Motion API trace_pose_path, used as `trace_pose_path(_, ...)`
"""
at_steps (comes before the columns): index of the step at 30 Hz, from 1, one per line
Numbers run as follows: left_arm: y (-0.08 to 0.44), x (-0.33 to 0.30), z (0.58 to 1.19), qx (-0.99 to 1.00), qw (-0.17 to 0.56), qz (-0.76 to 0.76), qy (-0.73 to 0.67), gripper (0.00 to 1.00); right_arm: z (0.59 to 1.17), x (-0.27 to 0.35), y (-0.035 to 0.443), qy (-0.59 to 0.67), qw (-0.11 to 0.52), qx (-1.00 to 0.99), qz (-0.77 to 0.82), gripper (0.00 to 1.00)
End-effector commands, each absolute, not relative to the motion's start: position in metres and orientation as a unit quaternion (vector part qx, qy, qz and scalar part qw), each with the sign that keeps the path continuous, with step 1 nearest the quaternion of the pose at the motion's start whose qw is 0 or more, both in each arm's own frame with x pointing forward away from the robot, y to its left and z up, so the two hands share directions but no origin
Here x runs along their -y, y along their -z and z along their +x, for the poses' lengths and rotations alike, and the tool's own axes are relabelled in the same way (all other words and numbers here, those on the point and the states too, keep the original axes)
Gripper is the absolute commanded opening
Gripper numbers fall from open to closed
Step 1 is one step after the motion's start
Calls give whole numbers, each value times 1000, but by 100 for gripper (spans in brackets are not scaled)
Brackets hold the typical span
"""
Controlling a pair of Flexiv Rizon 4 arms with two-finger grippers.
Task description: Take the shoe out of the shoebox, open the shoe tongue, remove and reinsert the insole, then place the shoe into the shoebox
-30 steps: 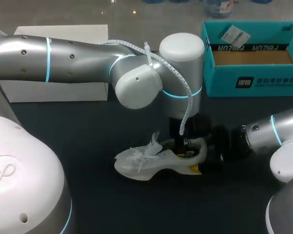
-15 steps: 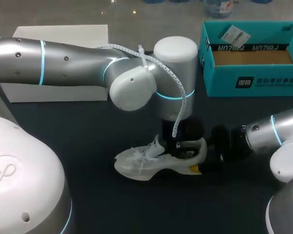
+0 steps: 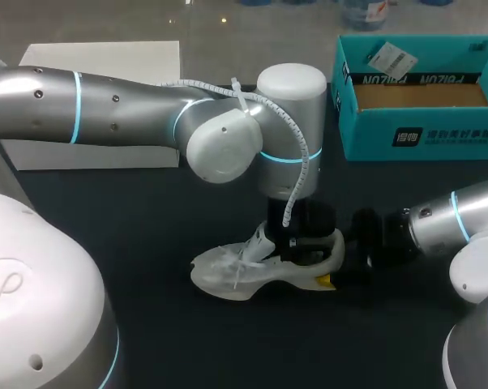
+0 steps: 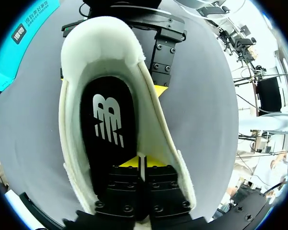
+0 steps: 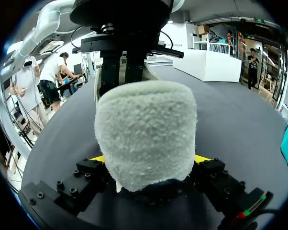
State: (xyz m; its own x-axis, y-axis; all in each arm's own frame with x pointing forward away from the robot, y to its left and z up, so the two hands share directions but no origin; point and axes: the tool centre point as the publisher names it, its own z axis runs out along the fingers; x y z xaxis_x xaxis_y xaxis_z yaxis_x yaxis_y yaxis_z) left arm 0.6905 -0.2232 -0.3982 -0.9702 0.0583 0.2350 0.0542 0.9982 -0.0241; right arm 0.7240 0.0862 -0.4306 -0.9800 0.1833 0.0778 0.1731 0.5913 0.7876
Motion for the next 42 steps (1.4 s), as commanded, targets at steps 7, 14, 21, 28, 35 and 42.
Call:
trace_pose_path(7,422,230,695,995,95,-16,4,43,721,-90,439,-438,6,-893,101,0)
trace_pose_path(14,438,232,704,997,70,0,7,36,721,-90,439,-438,6,-893,101,0)
trace_pose_path(21,450,234,713,999,29,23,-1,18,721,-90,439,-438,6,-893,101,0)
trace_pose_path(28,450,230,717,999,10,43,-12,0,721,-90,439,-438,6,-893,101,0)
trace_pose_path(35,421,226,719,998,-3,50,-37,0,721,-90,439,-438,6,-893,101,0)
trace_pose_path(42,387,224,718,996,-1,53,-68,0,721,-90,439,-438,6,-893,101,0)
